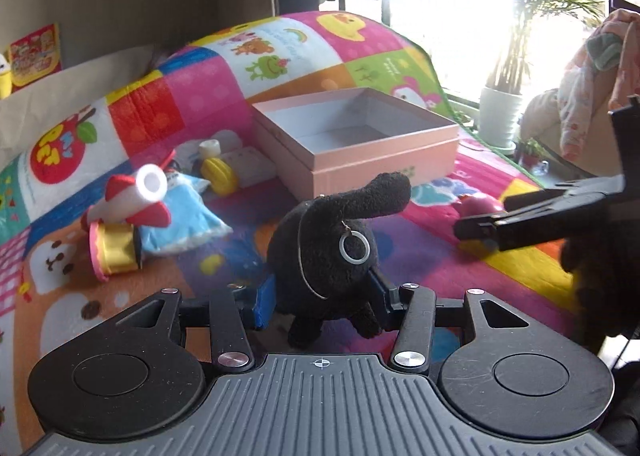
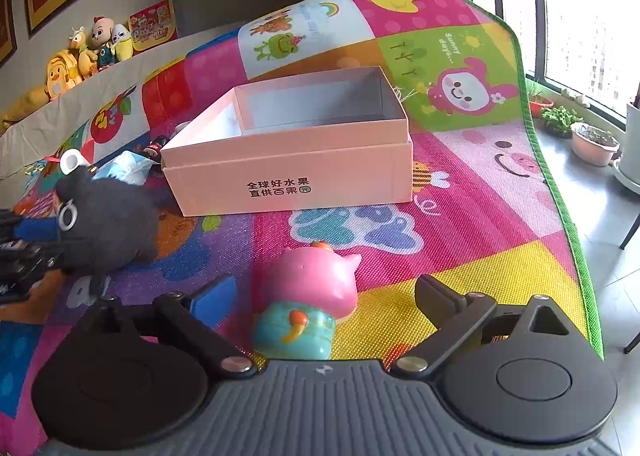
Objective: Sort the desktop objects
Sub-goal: 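Grasp the black plush with the left tool while the right tool grasps the pink-and-teal figure, then carry the plush into the pink box and open the left tool while the right drops the figure in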
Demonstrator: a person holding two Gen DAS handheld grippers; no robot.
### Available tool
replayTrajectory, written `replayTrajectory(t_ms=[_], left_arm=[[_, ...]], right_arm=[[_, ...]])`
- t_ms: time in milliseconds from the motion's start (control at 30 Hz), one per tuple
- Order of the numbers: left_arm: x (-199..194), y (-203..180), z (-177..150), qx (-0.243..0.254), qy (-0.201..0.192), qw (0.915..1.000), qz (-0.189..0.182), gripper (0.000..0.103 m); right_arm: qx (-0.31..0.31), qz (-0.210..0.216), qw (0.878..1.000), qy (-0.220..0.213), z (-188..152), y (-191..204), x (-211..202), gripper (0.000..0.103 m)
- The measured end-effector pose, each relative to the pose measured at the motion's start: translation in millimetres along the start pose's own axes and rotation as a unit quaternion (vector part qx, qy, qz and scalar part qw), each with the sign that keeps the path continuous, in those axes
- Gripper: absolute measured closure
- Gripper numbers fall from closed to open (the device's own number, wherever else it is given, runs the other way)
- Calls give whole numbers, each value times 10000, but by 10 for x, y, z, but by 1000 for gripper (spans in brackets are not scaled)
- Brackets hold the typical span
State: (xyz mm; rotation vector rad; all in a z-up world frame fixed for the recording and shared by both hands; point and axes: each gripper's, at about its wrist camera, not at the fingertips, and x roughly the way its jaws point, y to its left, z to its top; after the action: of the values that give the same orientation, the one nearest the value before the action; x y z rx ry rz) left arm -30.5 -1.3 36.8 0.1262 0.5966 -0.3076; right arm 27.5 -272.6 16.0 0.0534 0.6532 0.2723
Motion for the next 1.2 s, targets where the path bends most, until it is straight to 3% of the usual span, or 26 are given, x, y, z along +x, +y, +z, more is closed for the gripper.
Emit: replayTrajectory(t_ms=[233,367,600,700,867,1033,1200], left_arm=[[-113,-77,-233,-129,156,9998,-40,43],[-24,-100,-214,-148,153,9998,-25,27],[219,-154,-149,-235,266,9993,85,23],[262,-156,-135,-290,272,9992,100,23],[231,-143,-142,-282,301,9990,146,23],[174,-105,-140,-281,259,9990,237,23],[143,-152,-119,-161,211,9994,222,34]], right_arm=[[-47,-67,10000,37,-2,24,8,6],[-80,-114,9999,19,-8,37,4,6],[-163,-97,9998,-24,-18,56,-8,9],[-205,-77,9998,-30,-24,67,-13,17],[-419,-115,9990,-29,-46,133,-30,53],[-479,172,9986,176,-45,198,-100,54],[-579,567,9957,456,-70,247,-230,54]])
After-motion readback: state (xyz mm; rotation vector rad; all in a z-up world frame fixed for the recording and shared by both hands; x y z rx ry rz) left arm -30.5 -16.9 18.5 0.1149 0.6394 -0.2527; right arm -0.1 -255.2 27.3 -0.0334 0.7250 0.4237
